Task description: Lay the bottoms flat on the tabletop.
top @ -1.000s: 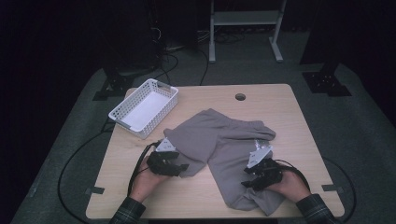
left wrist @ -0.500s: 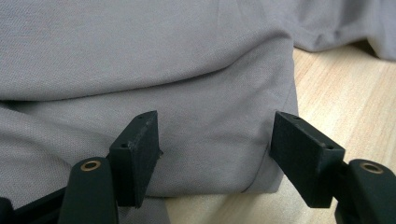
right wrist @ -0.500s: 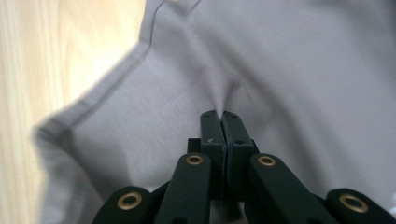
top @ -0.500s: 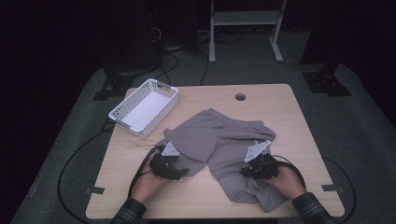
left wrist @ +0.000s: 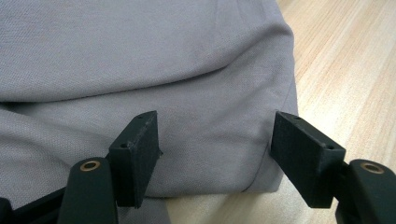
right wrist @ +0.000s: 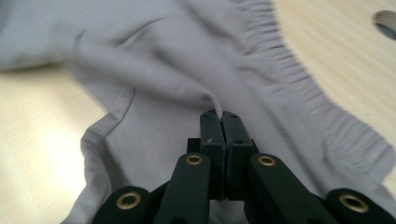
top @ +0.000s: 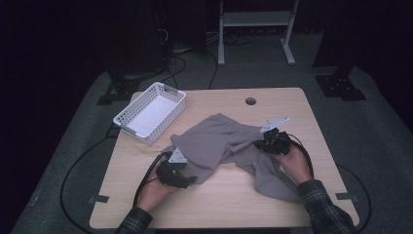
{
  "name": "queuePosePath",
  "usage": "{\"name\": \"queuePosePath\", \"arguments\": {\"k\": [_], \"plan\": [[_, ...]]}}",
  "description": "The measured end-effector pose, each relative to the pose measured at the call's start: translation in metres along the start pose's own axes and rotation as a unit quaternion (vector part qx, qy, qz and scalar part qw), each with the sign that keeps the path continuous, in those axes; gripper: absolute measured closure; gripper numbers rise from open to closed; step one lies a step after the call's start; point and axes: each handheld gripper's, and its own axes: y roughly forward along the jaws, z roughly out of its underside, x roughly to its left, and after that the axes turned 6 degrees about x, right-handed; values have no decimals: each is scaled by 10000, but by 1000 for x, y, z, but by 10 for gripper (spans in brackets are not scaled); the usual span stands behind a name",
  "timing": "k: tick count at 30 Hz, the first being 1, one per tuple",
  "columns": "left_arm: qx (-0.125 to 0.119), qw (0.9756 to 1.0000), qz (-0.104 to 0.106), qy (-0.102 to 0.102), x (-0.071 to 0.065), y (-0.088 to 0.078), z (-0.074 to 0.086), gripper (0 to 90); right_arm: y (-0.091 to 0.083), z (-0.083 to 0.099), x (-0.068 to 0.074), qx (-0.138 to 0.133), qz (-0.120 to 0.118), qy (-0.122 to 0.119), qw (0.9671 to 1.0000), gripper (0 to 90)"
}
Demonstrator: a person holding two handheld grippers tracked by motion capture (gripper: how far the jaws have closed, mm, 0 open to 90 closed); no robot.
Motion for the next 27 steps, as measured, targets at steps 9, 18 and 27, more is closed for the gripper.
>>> {"name": "queuePosePath", "arguments": {"k": [9,18,27], "plan": [[22,10000,25,27,-2,3,0,307,6,3,-29,-37,358,507,9981,703],[59,10000,14,26,-3,4,0,293,-49,26,4,-477,-111,219,9986,600],[88,9999,55,27,-2,6,0,284,-51,60,48,-109,-535,-279,9981,555]]}}
